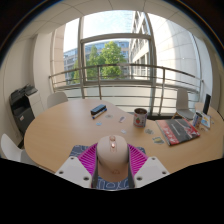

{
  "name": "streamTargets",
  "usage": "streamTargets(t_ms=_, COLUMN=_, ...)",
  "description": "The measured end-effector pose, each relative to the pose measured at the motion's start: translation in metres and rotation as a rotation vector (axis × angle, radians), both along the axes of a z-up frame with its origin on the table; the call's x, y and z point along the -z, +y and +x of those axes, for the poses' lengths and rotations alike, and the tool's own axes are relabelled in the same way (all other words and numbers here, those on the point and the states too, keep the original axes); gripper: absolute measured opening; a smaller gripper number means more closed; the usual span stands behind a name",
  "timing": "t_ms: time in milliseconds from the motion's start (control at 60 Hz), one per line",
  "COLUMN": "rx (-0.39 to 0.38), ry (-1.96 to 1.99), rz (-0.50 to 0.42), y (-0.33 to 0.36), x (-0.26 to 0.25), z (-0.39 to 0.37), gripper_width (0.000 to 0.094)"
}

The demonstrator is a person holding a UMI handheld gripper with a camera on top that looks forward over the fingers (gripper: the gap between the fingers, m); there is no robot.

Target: Arrange mouse

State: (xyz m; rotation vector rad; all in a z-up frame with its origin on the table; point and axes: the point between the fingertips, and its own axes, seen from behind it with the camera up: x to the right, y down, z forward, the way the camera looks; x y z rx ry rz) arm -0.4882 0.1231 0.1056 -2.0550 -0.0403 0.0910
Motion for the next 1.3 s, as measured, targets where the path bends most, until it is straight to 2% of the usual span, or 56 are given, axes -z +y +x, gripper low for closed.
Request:
streamTargets(t_ms=100, rx=-0.014, ry=-0.028, rz=-0.117, y=-0.002, x=0.064, z=-0.020, gripper_width=0.0415)
streamTargets(t_ms=167, rx=-0.012, ry=-0.050, rz=-0.144, y=-0.003, x=0.095, z=-0.022, gripper_width=0.0421)
streamTargets(t_ms=267, rx=0.003, ry=-0.050, rz=-0.194, y=-0.003, x=0.114, z=-0.019, gripper_width=0.0511)
streamTargets(t_ms=317, rx=0.009, ry=-0.041, rz=-0.213, y=-0.010, x=0.116, z=-0.021, gripper_width=0.0608)
streamTargets(t_ms=383, rx=0.014, ry=-0.038, rz=-0.202, y=-0.013, x=0.100, z=-0.020, gripper_width=0.0834)
streamTargets(t_ms=400, rx=0.014, ry=-0.041, rz=-0.193, y=-0.014, x=0.094, z=-0.020, gripper_width=0.0858)
streamTargets(t_ms=433, rx=0.021, ry=-0.057, rz=-0.175, y=-0.018, x=0.080, z=-0.017, gripper_width=0.0823)
streamTargets(t_ms=500, rx=0.027, ry=-0.096, rz=-0.146, y=-0.028, x=0.051, z=-0.012, gripper_width=0.0860)
streamTargets(t_ms=733, rx=0.048, ry=-0.100, rz=-0.091, y=-0.099, x=-0.050, z=-0.010, gripper_width=0.0844)
streamTargets(t_ms=833, rx=0.049, ry=-0.106, rz=-0.069, y=-0.133, x=-0.076, z=-0.008, gripper_width=0.0847)
streamTargets(t_ms=983, rx=0.062, ry=-0.102, rz=-0.058, y=-0.189, x=-0.096, z=-0.002, gripper_width=0.0844)
streamTargets(t_ms=1133, rx=0.063, ry=-0.095, rz=-0.072, y=-0.232, x=-0.096, z=-0.002, gripper_width=0.0847)
streamTargets(t_ms=1300, rx=0.055, ry=-0.096, rz=-0.082, y=-0.251, x=-0.095, z=-0.005, gripper_width=0.0846)
